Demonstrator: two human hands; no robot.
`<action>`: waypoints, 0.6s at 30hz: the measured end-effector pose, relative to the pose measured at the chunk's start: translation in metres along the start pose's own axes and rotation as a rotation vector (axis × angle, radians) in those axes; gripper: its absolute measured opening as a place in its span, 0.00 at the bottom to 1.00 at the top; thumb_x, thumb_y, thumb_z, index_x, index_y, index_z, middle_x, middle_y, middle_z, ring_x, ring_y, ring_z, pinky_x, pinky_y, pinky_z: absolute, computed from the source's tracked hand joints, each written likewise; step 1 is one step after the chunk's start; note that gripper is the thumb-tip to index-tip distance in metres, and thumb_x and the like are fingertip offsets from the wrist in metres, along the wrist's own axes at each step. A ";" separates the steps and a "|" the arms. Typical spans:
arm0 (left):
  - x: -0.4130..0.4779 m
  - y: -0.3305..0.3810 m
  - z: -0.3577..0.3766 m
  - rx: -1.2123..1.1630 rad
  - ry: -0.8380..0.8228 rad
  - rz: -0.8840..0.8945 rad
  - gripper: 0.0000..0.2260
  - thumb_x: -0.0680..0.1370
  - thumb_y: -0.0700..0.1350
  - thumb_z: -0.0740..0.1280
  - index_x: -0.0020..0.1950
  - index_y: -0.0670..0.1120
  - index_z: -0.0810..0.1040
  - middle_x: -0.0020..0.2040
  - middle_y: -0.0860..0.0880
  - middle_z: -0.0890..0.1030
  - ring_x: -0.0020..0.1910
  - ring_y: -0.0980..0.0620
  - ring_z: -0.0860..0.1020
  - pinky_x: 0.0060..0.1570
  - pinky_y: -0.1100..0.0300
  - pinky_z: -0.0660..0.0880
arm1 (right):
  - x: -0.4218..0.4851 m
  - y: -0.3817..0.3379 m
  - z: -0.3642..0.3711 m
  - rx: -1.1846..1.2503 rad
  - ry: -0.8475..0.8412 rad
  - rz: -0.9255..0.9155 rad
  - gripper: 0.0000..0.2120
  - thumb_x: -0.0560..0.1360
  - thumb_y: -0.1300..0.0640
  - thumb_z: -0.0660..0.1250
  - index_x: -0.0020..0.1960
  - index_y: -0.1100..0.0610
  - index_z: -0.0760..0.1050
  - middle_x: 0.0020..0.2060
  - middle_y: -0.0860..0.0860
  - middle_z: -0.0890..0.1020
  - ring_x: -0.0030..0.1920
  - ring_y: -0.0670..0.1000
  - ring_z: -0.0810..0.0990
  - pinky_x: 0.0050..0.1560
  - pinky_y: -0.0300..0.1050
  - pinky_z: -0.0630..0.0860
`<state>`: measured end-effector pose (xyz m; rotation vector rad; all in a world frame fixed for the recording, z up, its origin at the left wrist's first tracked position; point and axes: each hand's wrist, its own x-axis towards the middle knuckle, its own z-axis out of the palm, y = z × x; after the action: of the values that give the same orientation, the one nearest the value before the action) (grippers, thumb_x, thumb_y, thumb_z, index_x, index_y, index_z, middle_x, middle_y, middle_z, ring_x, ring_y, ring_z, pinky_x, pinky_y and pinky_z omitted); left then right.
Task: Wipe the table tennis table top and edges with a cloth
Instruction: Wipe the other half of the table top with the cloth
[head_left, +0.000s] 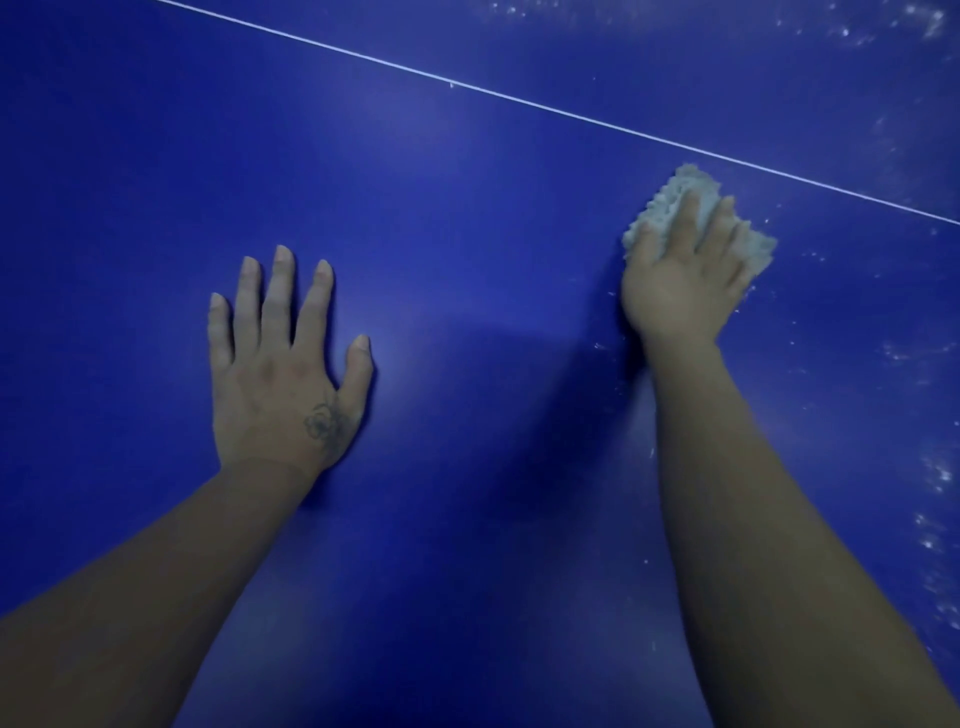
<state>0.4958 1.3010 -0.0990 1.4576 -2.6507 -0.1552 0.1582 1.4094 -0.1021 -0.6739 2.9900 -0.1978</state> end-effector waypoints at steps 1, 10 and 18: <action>-0.001 0.000 0.000 -0.001 -0.002 0.002 0.33 0.86 0.62 0.52 0.88 0.48 0.57 0.89 0.44 0.54 0.88 0.42 0.49 0.85 0.37 0.48 | -0.011 -0.013 0.005 -0.010 0.016 -0.025 0.32 0.85 0.40 0.44 0.87 0.48 0.53 0.87 0.56 0.53 0.86 0.62 0.51 0.83 0.68 0.44; -0.002 0.000 -0.001 0.008 -0.017 0.005 0.33 0.86 0.63 0.50 0.88 0.49 0.56 0.89 0.44 0.53 0.88 0.42 0.48 0.85 0.37 0.47 | -0.073 -0.008 0.015 0.001 0.031 -0.419 0.31 0.85 0.38 0.52 0.86 0.46 0.60 0.86 0.52 0.59 0.85 0.58 0.56 0.84 0.62 0.51; -0.003 0.000 -0.001 0.010 -0.022 0.003 0.34 0.86 0.63 0.50 0.89 0.49 0.55 0.89 0.44 0.52 0.88 0.41 0.48 0.85 0.37 0.47 | -0.069 -0.008 0.008 -0.008 0.006 -0.040 0.32 0.85 0.39 0.47 0.87 0.47 0.53 0.87 0.54 0.52 0.86 0.61 0.50 0.84 0.67 0.44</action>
<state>0.4977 1.3028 -0.0982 1.4637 -2.6747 -0.1594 0.2248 1.4306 -0.1065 -0.7359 2.9861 -0.1912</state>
